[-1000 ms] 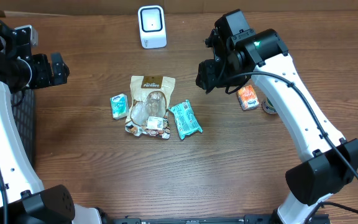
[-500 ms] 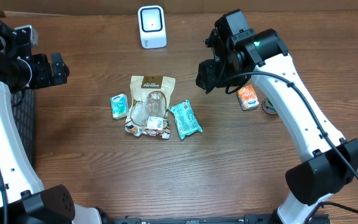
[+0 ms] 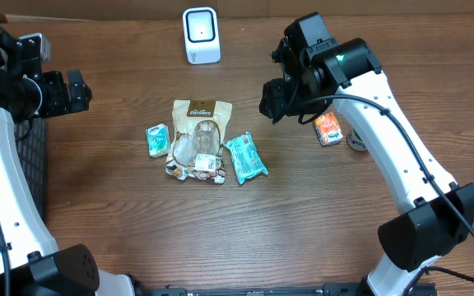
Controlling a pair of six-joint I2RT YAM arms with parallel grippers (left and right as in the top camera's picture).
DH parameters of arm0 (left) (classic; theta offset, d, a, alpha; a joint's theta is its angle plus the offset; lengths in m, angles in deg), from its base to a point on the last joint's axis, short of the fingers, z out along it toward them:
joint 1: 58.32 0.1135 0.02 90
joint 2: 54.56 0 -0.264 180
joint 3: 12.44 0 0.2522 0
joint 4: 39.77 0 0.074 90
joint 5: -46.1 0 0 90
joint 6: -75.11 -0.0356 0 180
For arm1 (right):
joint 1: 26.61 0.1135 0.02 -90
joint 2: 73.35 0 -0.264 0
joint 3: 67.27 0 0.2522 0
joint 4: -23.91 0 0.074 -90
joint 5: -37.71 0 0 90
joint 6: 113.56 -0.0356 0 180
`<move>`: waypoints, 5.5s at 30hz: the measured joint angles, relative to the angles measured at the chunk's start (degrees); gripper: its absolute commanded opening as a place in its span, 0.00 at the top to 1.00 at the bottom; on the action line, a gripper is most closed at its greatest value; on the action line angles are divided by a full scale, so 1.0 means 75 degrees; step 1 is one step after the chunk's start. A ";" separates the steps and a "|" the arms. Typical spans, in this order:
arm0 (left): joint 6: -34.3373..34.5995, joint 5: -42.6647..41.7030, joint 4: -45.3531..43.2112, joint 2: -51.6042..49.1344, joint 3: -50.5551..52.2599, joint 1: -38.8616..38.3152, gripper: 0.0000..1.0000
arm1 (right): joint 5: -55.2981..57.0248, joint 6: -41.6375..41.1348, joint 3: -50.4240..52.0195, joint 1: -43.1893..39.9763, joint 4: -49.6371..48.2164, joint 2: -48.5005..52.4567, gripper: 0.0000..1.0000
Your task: Scan the item barcode
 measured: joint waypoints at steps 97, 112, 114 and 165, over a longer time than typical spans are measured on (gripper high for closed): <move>0.0000 0.0000 0.0000 0.0000 0.0000 0.0000 0.01 | -0.0979 0.1306 0.2273 0.0105 -0.1594 0.1848 0.96; 0.0000 0.0000 0.0000 0.0000 0.0000 0.0000 0.00 | 0.0294 0.1472 0.1067 -0.0073 -0.0868 0.1848 0.46; 0.0000 0.0000 0.0000 0.0000 0.0000 0.0000 0.00 | 0.0012 0.0799 0.0621 -0.0178 -0.0367 0.1848 0.47; 0.0000 0.0000 0.0000 0.0000 0.0000 0.0000 0.00 | 0.0720 -0.3165 0.2789 0.1749 -0.1469 0.1690 0.76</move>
